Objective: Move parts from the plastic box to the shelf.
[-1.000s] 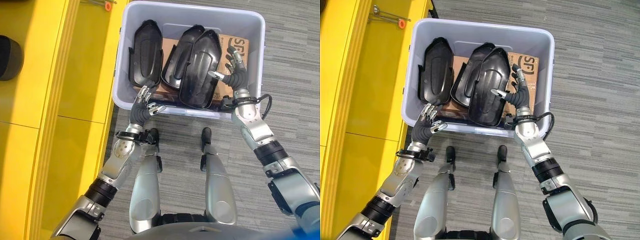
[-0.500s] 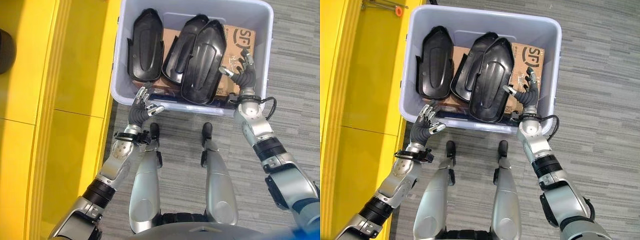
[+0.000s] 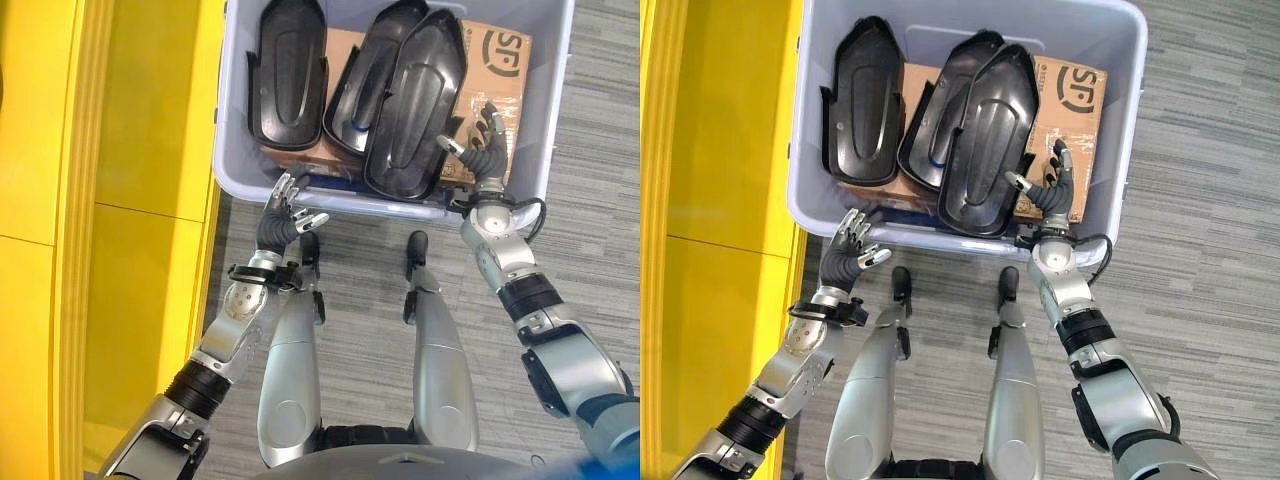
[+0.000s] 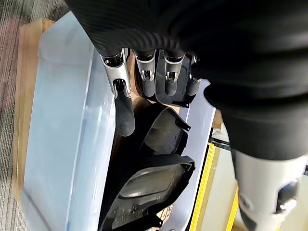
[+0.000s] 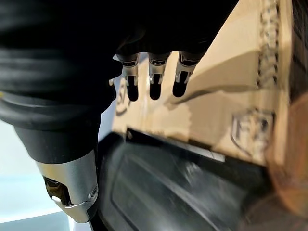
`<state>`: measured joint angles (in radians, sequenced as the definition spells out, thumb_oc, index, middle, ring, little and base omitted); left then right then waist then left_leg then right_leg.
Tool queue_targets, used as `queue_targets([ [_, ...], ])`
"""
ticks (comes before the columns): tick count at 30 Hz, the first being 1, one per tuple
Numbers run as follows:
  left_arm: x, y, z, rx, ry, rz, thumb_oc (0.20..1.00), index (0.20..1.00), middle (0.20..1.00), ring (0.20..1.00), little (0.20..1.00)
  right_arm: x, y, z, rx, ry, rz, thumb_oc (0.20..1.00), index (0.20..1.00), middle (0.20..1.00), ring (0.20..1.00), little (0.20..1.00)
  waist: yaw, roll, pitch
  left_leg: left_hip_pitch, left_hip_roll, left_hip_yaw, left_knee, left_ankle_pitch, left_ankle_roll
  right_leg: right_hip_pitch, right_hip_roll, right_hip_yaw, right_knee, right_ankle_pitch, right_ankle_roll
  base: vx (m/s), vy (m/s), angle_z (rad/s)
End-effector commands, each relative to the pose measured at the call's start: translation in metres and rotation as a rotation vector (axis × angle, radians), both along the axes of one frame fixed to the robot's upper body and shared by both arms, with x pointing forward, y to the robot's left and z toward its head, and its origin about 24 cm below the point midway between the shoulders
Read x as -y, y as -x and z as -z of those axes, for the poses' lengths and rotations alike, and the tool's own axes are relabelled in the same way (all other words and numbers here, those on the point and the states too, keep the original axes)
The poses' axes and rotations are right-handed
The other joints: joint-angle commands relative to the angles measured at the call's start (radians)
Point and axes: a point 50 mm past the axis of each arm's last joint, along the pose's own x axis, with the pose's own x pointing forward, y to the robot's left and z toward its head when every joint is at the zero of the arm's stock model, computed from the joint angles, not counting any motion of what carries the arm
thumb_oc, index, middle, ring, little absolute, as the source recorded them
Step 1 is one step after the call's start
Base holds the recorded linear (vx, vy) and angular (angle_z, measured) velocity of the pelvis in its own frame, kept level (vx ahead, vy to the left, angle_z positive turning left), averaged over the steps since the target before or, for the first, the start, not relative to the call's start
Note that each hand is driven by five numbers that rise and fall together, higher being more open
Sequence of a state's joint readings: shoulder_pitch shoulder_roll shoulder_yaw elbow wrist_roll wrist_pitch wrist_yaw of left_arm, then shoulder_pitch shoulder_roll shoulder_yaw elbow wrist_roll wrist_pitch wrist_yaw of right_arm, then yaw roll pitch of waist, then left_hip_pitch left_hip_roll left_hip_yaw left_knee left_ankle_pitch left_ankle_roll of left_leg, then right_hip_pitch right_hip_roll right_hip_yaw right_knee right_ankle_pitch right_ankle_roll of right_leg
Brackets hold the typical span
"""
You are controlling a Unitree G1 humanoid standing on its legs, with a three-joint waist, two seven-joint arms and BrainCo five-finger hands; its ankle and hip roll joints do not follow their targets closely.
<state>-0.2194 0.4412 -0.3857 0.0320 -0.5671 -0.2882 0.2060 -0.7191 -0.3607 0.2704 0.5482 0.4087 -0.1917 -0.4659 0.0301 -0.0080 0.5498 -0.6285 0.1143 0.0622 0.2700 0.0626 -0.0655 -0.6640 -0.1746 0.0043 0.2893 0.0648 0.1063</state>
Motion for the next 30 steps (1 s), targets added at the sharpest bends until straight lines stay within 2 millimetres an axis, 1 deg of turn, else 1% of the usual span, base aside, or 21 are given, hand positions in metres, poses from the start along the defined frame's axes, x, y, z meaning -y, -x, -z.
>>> queue_targets([
  [1, -0.002, 0.017, -0.024, 0.135, 0.035, 0.004, 1.000, 1.000, 1.000, 1.000, 1.000, -0.003, 0.003, -0.018, 0.101, 0.011, -0.023, 1.000, 1.000, 1.000, 1.000, 1.000, 0.015, 0.001, -0.030, -0.087, 0.002, -0.049, 0.144, -0.091, 0.002, 0.009, -0.043, -0.019, 0.030, 0.009, 0.041, 0.01, -0.009, 0.07],
  [6, -0.003, 0.019, -0.024, 0.138, 0.035, -0.006, 1.000, 1.000, 1.000, 1.000, 1.000, -0.011, 0.003, -0.009, 0.071, 0.018, -0.048, 1.000, 1.000, 1.000, 1.000, 1.000, 0.021, 0.000, -0.030, -0.129, -0.004, -0.062, 0.163, -0.095, 0.005, -0.021, -0.045, -0.027, 0.041, 0.009, 0.041, 0.01, 0.000, 0.08],
  [9, -0.003, 0.020, -0.026, 0.145, 0.036, -0.006, 1.000, 1.000, 1.000, 1.000, 1.000, -0.008, -0.002, 0.000, 0.017, -0.003, -0.017, 1.000, 1.000, 1.000, 1.000, 1.000, 0.029, 0.002, -0.030, -0.164, -0.007, -0.071, 0.175, -0.098, 0.007, -0.049, -0.048, -0.035, 0.055, 0.003, 0.039, 0.01, 0.006, 0.03],
  [11, -0.001, 0.020, -0.026, 0.147, 0.041, 0.000, 1.000, 1.000, 1.000, 1.000, 1.000, 0.005, -0.011, 0.008, -0.048, -0.042, 0.061, 1.000, 1.000, 1.000, 1.000, 1.000, 0.038, 0.010, -0.030, -0.196, -0.012, -0.076, 0.188, -0.100, 0.007, -0.074, -0.049, -0.036, 0.066, 0.001, 0.038, 0.01, 0.022, 0.09],
  [12, 0.001, 0.021, -0.027, 0.145, 0.044, 0.009, 1.000, 1.000, 1.000, 1.000, 1.000, 0.016, -0.019, 0.011, -0.103, -0.065, 0.125, 1.000, 1.000, 1.000, 1.000, 1.000, 0.047, 0.019, -0.030, -0.211, -0.015, -0.078, 0.194, -0.103, 0.009, -0.087, -0.049, -0.037, 0.073, -0.003, 0.037, 0.01, 0.026, 0.05],
  [14, 0.005, 0.020, -0.026, 0.137, 0.047, 0.025, 1.000, 1.000, 1.000, 1.000, 1.000, 0.039, -0.026, 0.019, -0.210, -0.142, 0.221, 1.000, 1.000, 1.000, 1.000, 1.000, 0.061, 0.034, -0.030, -0.239, -0.019, -0.079, 0.210, -0.109, 0.010, -0.111, -0.049, -0.038, 0.087, -0.008, 0.036, 0.01, 0.043, -0.02],
  [15, 0.005, 0.020, -0.026, 0.138, 0.048, 0.025, 1.000, 1.000, 1.000, 1.000, 1.000, 0.040, -0.027, 0.018, -0.208, -0.142, 0.220, 1.000, 1.000, 1.000, 1.000, 1.000, 0.061, 0.034, -0.030, -0.241, -0.018, -0.079, 0.212, -0.110, 0.010, -0.112, -0.049, -0.038, 0.088, -0.008, 0.036, 0.01, 0.038, -0.07],
  [18, 0.008, 0.019, -0.028, 0.141, 0.047, 0.040, 1.000, 1.000, 1.000, 1.000, 1.000, 0.053, -0.030, 0.021, -0.287, -0.157, 0.249, 1.000, 1.000, 1.000, 1.000, 1.000, 0.073, 0.048, -0.030, -0.265, -0.023, -0.081, 0.226, -0.113, 0.011, -0.136, -0.052, -0.039, 0.099, -0.011, 0.036, 0.00, 0.015, 0.04],
  [19, 0.010, 0.017, -0.029, 0.145, 0.043, 0.051, 1.000, 1.000, 1.000, 1.000, 1.000, 0.059, -0.030, 0.026, -0.336, -0.158, 0.251, 0.608, 0.608, 0.608, 0.608, 0.608, 0.079, 0.053, -0.030, -0.271, -0.025, -0.084, 0.228, -0.113, 0.012, -0.141, -0.052, -0.042, 0.104, -0.014, 0.034, 0.00, 0.017, 0.07],
  [20, 0.011, 0.016, -0.029, 0.145, 0.040, 0.056, 1.000, 1.000, 1.000, 1.000, 1.000, 0.061, -0.030, 0.027, -0.356, -0.150, 0.243, 0.228, 0.228, 0.228, 0.228, 0.228, 0.083, 0.057, -0.030, -0.272, -0.027, -0.085, 0.228, -0.113, 0.013, -0.143, -0.052, -0.042, 0.107, -0.016, 0.033, 0.00, 0.018, 0.06],
  [21, 0.013, 0.016, -0.029, 0.144, 0.037, 0.064, 1.000, 1.000, 1.000, 1.000, 1.000, 0.061, -0.030, 0.029, -0.385, -0.123, 0.227, 0.200, 0.200, 0.200, 0.200, 0.200, 0.086, 0.059, -0.030, -0.274, -0.027, -0.085, 0.229, -0.113, 0.013, -0.144, -0.053, -0.043, 0.109, -0.017, 0.033, 0.00, 0.014, 0.09],
  [23, 0.014, 0.015, -0.030, 0.147, 0.040, 0.075, 1.000, 1.000, 1.000, 1.000, 1.000, 0.055, -0.032, 0.029, -0.398, -0.089, 0.182, 0.200, 0.200, 0.200, 0.200, 0.200, 0.090, 0.061, -0.030, -0.270, -0.028, -0.086, 0.228, -0.112, 0.014, -0.143, -0.054, -0.046, 0.111, -0.019, 0.031, 0.01, 0.008, 0.08],
  [25, 0.013, 0.014, -0.031, 0.151, 0.047, 0.070, 1.000, 1.000, 1.000, 1.000, 1.000, 0.052, -0.033, 0.029, -0.391, -0.092, 0.167, 0.200, 0.200, 0.200, 0.200, 0.200, 0.090, 0.059, -0.030, -0.264, -0.029, -0.086, 0.226, -0.112, 0.014, -0.138, -0.052, -0.044, 0.111, -0.021, 0.031, 0.00, 0.002, 0.02],
  [26, 0.013, 0.014, -0.031, 0.151, 0.049, 0.069, 1.000, 1.000, 1.000, 1.000, 1.000, 0.045, -0.032, 0.033, -0.389, -0.088, 0.129, 0.200, 0.200, 0.200, 0.200, 0.200, 0.088, 0.055, -0.030, -0.253, -0.029, -0.084, 0.222, -0.111, 0.014, -0.131, -0.052, -0.044, 0.109, -0.021, 0.030, 0.00, 0.000, 0.00],
  [27, 0.013, 0.014, -0.031, 0.150, 0.049, 0.069, 1.000, 1.000, 1.000, 1.000, 1.000, 0.045, -0.032, 0.033, -0.390, -0.088, 0.128, 0.200, 0.200, 0.200, 0.200, 0.200, 0.088, 0.055, -0.030, -0.252, -0.029, -0.084, 0.221, -0.111, 0.014, -0.130, -0.053, -0.044, 0.109, -0.021, 0.031, 0.00, 0.000, 0.00],
  [30, 0.012, 0.013, -0.031, 0.149, 0.053, 0.068, 1.000, 1.000, 1.000, 1.000, 1.000, 0.032, -0.033, 0.034, -0.373, -0.059, 0.071, 0.200, 0.200, 0.200, 0.200, 0.200, 0.082, 0.043, -0.030, -0.227, -0.027, -0.080, 0.212, -0.110, 0.013, -0.109, -0.053, -0.044, 0.102, -0.019, 0.030, 0.00, 0.000, 0.00],
])
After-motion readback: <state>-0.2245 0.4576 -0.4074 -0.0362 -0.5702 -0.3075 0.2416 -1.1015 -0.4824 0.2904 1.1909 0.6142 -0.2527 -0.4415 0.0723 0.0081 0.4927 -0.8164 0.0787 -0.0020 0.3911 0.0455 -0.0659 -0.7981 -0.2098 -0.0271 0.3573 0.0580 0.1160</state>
